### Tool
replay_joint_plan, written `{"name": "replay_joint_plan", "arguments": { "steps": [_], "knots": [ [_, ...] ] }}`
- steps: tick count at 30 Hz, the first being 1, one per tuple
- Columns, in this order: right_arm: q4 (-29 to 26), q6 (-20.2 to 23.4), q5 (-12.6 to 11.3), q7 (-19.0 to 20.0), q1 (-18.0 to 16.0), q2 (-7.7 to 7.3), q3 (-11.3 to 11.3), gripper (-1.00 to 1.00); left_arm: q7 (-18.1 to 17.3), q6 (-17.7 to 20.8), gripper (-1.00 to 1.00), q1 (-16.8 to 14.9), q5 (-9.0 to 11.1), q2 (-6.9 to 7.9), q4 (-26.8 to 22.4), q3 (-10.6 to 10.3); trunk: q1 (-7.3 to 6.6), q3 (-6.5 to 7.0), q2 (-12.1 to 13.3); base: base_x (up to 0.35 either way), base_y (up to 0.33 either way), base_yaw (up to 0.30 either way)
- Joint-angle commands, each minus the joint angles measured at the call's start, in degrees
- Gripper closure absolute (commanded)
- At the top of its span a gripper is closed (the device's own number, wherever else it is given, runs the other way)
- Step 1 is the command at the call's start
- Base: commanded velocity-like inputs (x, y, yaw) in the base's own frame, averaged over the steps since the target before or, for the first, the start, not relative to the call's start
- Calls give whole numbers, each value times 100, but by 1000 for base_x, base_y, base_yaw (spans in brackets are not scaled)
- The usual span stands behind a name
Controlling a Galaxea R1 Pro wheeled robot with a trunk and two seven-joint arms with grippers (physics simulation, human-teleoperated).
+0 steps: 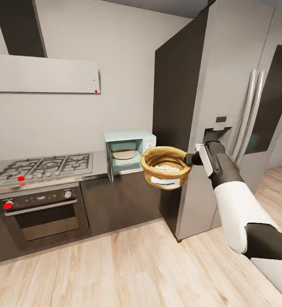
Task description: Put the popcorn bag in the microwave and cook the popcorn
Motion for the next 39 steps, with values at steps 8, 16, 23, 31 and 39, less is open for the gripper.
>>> {"name": "replay_joint_plan", "arguments": {
  "steps": [8,16,23,31,39],
  "knots": [
    [-5,19,-26,-35,-4,8,-17,100,15,-16,-100,1,19,-2,-10,5,4,-7,-4,317,0,250],
    [-5,19,-34,-41,-4,-20,-17,100,15,-16,-100,1,19,-2,-10,5,4,-7,-4,317,0,251],
    [-5,19,-34,-43,-4,-31,-17,100,15,-21,-100,2,14,-2,-15,5,4,-7,-4,317,0,164],
    [4,19,-33,-43,-4,-50,-17,100,15,-37,-100,1,1,-4,-19,13,4,-7,-4,83,0,11],
    [4,19,-35,-43,-4,-55,-17,100,15,-43,-100,1,1,-10,-19,13,4,-7,-4,1,0,0]
  ]
}}
